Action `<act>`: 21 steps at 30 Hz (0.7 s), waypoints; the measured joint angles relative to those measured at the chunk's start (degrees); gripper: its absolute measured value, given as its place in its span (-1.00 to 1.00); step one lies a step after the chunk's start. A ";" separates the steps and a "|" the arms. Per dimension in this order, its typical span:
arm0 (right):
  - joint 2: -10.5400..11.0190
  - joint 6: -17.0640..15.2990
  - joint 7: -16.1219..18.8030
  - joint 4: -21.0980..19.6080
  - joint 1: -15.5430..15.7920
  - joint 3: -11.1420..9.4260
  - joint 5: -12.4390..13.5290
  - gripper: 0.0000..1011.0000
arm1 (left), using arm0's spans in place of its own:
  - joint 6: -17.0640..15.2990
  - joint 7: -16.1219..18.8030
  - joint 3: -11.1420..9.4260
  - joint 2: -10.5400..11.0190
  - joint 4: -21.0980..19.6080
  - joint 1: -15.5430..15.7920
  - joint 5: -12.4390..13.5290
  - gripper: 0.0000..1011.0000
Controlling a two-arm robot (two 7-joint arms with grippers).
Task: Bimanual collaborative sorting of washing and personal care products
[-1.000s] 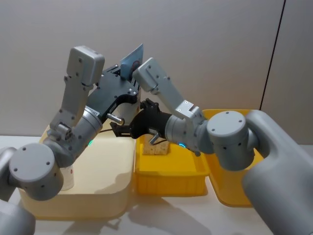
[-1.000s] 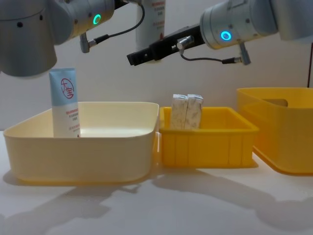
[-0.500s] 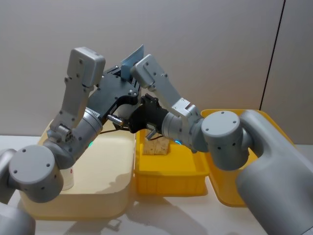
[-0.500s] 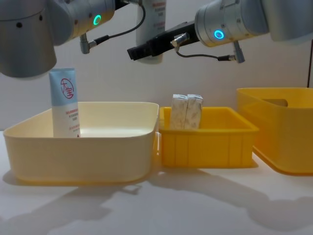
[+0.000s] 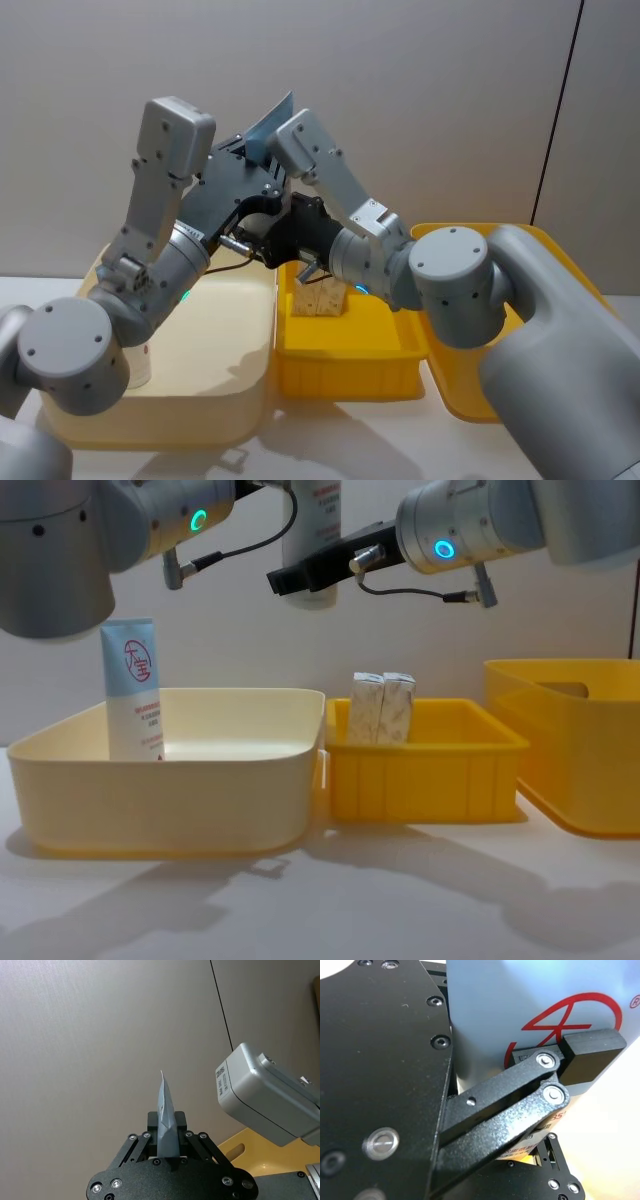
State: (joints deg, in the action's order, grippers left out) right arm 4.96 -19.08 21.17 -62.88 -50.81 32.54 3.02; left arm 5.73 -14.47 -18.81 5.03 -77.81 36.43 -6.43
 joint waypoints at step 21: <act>-0.18 0.23 -0.42 0.11 0.01 -0.18 -0.15 0.31 | -0.12 0.04 0.07 -0.03 -0.15 -0.13 0.14 -0.46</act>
State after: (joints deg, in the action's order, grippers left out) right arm 4.78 -18.85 20.75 -62.77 -50.81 32.36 2.87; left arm 5.61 -14.43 -18.75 5.00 -77.97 36.29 -6.29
